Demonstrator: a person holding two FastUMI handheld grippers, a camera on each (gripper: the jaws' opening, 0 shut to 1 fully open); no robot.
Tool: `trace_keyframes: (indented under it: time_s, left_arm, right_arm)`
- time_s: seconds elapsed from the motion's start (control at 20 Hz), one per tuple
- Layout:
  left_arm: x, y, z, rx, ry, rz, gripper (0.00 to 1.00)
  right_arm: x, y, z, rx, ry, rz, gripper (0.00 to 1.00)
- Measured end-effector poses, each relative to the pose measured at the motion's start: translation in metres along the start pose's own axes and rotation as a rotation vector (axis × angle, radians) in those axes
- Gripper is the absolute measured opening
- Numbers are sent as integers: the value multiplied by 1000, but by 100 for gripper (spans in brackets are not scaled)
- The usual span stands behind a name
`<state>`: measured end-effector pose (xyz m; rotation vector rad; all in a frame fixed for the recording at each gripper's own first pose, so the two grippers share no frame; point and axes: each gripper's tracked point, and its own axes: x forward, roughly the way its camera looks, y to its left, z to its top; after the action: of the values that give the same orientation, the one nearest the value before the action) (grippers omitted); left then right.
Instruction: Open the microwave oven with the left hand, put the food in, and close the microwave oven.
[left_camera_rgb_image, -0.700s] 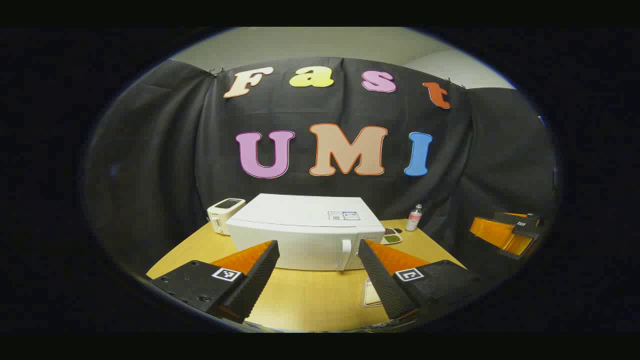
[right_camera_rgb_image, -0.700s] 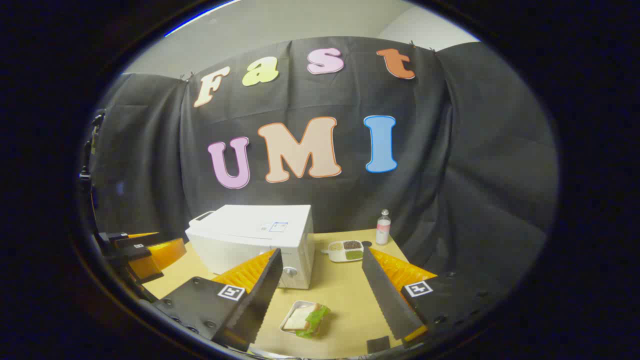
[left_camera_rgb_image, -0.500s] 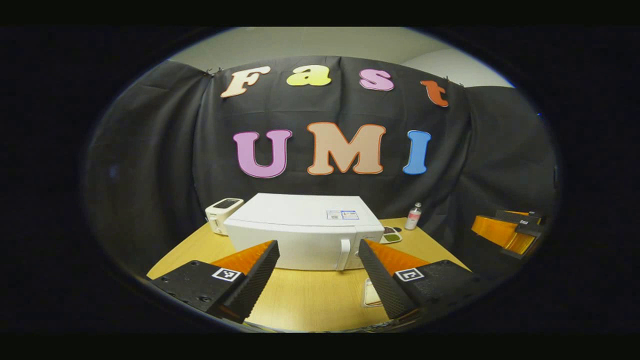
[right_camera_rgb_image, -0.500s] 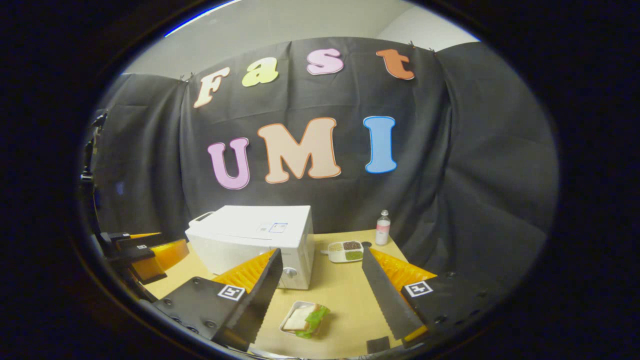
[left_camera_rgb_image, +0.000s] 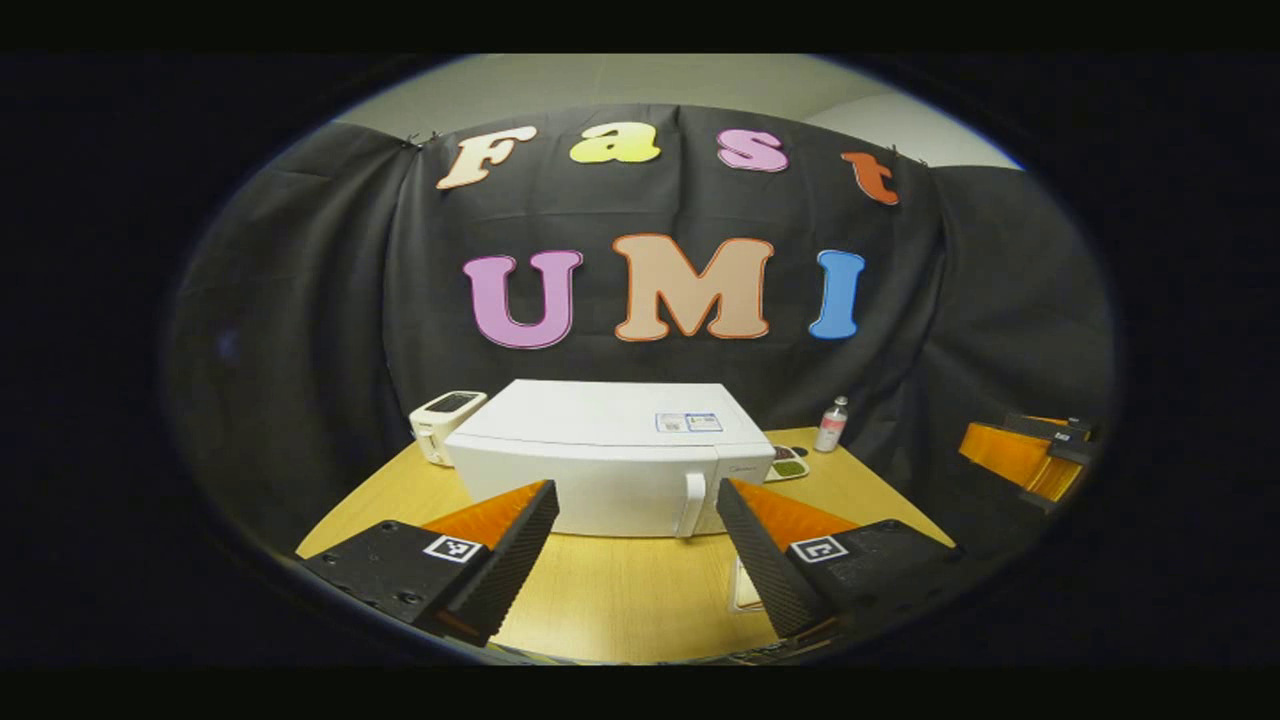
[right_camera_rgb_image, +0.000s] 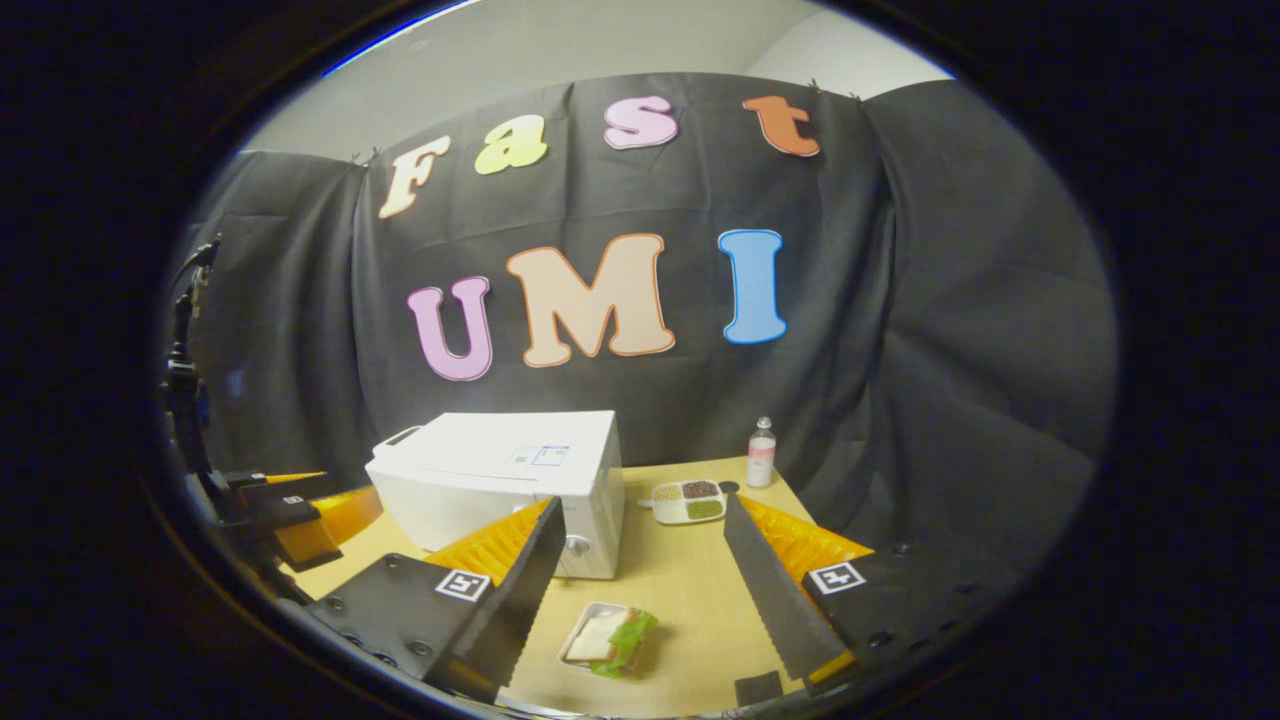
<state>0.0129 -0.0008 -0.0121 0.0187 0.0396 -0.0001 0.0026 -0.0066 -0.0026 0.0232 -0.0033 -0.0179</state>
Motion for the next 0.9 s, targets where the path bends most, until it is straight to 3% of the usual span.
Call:
trace_keyframes:
  time_s: [0.3,0.45,0.5,0.9]
  left_arm:
    - [11,-3,-22,14,61,-9,96]
    - [16,-13,-45,7,122,-39,96]
    - [19,-16,-52,5,141,-49,96]
    - [57,-41,-98,35,247,-137,95]
  right_arm:
    - [5,-4,0,53,-2,-4,92]
    - [5,-9,-5,62,8,-19,92]
    - [5,-12,-7,67,12,-25,99]
    - [0,-27,-21,108,37,-68,99]
